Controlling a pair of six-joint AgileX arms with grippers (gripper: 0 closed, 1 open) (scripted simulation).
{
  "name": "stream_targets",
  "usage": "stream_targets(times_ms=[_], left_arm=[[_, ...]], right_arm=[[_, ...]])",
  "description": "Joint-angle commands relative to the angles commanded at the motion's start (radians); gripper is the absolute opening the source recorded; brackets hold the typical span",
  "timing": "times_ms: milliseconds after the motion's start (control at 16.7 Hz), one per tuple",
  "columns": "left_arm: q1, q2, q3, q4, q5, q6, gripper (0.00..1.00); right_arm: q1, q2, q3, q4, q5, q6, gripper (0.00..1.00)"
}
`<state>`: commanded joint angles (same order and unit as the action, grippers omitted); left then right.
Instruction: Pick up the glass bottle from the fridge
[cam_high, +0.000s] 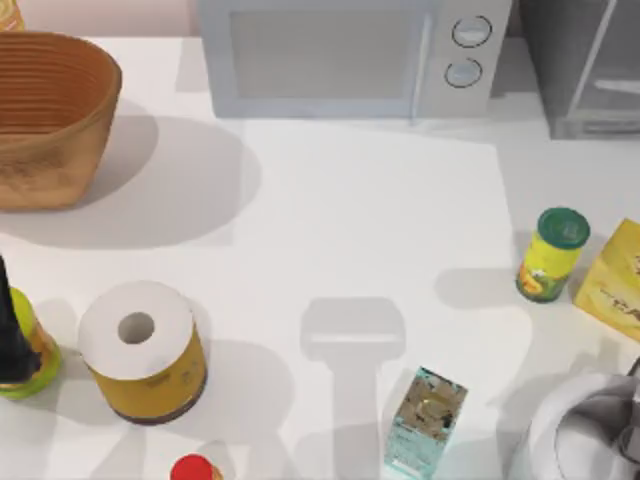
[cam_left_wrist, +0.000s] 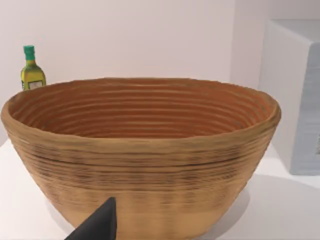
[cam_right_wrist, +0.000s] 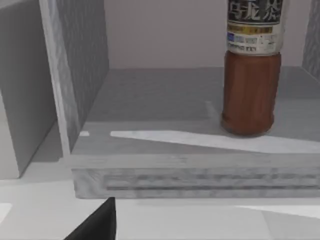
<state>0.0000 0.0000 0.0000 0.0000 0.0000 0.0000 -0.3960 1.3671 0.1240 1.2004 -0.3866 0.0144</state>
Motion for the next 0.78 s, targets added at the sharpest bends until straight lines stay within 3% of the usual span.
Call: stream_targets(times_ms=[420,780], left_arm=[[0.000,0.000,0.000,0.000,0.000,0.000,1.00],[0.000,0.000,0.000,0.000,0.000,0.000,1.00]], right_arm=[[-0.125,0.389,0.052,0.380,-0.116,0.004,1.00],[-0.138,0.426,0.060,0.418,-0.127,0.004,1.00]])
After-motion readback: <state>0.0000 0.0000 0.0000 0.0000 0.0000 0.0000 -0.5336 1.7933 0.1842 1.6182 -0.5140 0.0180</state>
